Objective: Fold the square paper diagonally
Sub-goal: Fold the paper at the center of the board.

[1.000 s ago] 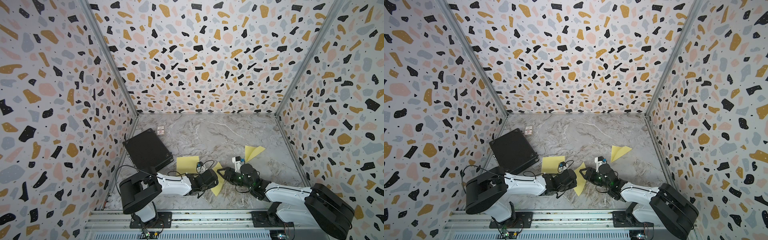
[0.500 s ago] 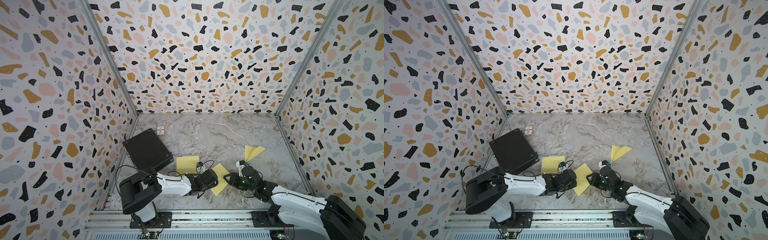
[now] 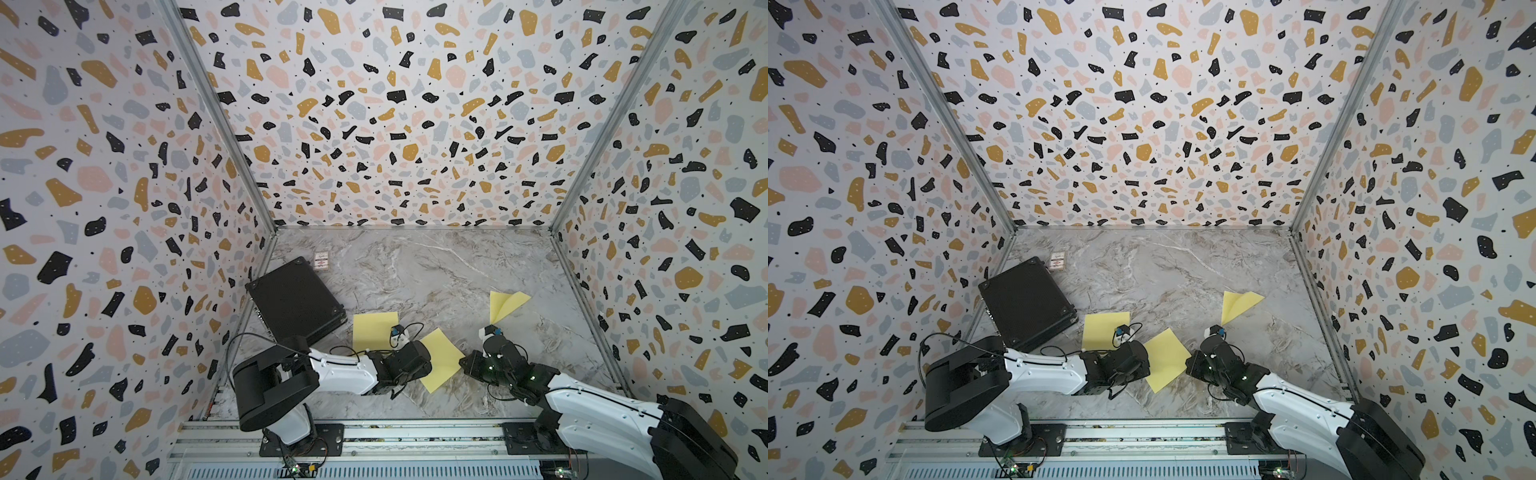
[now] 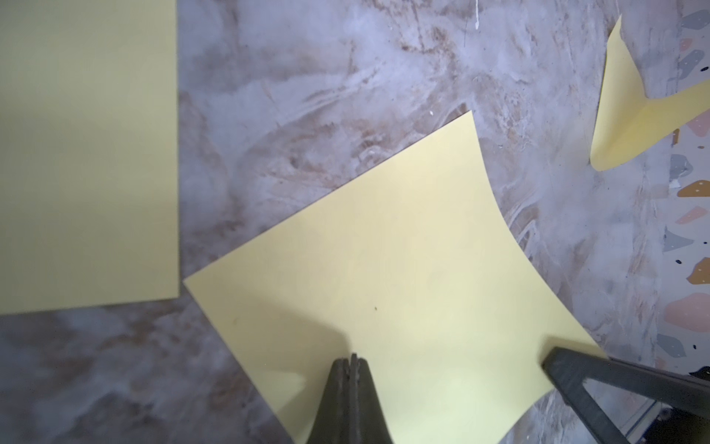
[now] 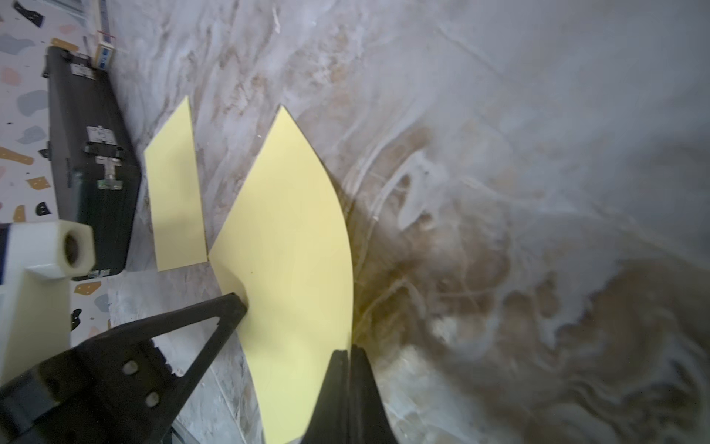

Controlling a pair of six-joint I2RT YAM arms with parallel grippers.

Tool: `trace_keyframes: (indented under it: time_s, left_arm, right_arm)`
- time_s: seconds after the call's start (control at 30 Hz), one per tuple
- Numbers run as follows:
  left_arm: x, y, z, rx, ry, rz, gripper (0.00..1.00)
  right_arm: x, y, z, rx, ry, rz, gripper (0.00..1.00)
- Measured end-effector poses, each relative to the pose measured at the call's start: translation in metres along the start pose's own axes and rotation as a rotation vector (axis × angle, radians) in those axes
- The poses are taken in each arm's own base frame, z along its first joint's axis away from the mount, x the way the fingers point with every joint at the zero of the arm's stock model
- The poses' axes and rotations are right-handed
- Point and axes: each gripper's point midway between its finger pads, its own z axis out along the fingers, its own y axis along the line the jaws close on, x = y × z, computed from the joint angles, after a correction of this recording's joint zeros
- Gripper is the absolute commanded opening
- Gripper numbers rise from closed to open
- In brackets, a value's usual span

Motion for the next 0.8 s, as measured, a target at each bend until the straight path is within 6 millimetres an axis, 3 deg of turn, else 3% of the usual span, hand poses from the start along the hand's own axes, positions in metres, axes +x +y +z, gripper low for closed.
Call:
trace_keyframes:
  time_s: [0.07, 0.2, 0.4, 0.47, 0.63, 0.8]
  left_arm:
    - [0.002, 0.000, -0.002, 0.017, 0.009, 0.013, 0.00]
    - [0.011, 0.002, -0.011, 0.038, 0.056, 0.076, 0.17]
    - [0.010, -0.014, -0.036, 0.133, 0.069, 0.122, 0.20]
    - [0.009, -0.018, -0.045, 0.171, 0.066, 0.130, 0.19]
    - [0.020, -0.019, -0.049, 0.224, 0.114, 0.163, 0.02]
    - [0.035, -0.014, -0.045, 0.240, 0.179, 0.203, 0.00]
  right_arm:
    - [0.002, -0.002, 0.000, 0.027, 0.017, -0.018, 0.00]
    - [-0.001, 0.002, -0.008, 0.075, 0.041, -0.080, 0.00]
    - [-0.001, 0.006, -0.024, 0.143, 0.111, -0.198, 0.00]
    - [0.003, 0.003, -0.029, 0.164, 0.139, -0.223, 0.00]
    - [0.012, -0.010, -0.040, 0.204, 0.177, -0.253, 0.00]
    - [0.014, -0.016, -0.046, 0.225, 0.185, -0.259, 0.00]
